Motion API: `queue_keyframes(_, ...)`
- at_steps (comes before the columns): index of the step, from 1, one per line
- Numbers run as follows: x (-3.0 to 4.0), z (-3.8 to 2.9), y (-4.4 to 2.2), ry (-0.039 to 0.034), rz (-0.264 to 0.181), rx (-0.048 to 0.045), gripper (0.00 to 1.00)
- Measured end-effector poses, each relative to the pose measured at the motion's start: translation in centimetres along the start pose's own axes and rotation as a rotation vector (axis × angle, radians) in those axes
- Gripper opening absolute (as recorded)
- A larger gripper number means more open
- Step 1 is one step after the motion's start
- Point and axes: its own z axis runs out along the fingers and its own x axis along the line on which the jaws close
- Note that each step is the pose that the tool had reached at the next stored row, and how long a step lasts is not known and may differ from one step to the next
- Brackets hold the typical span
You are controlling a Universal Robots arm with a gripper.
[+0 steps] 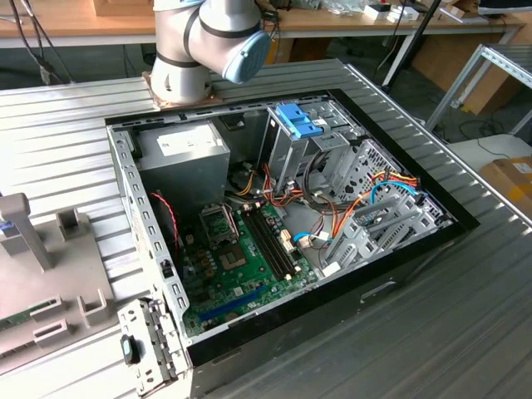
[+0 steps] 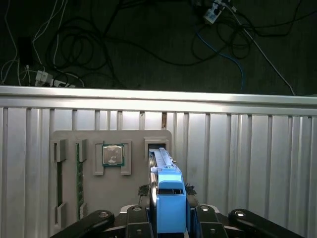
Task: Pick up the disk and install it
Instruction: 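Pick up the disk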
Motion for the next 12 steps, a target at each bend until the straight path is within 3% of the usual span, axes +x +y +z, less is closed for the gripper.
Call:
queue_keyframes(2,-0.1,-2.37,0.03,0.0,0.0,0.0,0.36)
queue_keyframes(3,-0.13,-3.12,0.04,-0.0001,0.0,0.0002,0.36)
queue_keyframes(4,-0.19,-4.33,0.06,-0.0001,0.0,0.0002,0.36)
queue_keyframes(6,-0.23,-5.27,0.07,-0.0002,0.0,0.0,0.36)
queue_keyframes(8,-0.31,-7.24,0.09,0.0,0.0,0.0001,0.36)
queue_keyframes(9,-0.33,-7.74,0.1,0.0,0.0,0.0001,0.36)
queue_keyframes(12,-0.43,-10.19,0.14,-0.0001,0.0,0.0002,0.36)
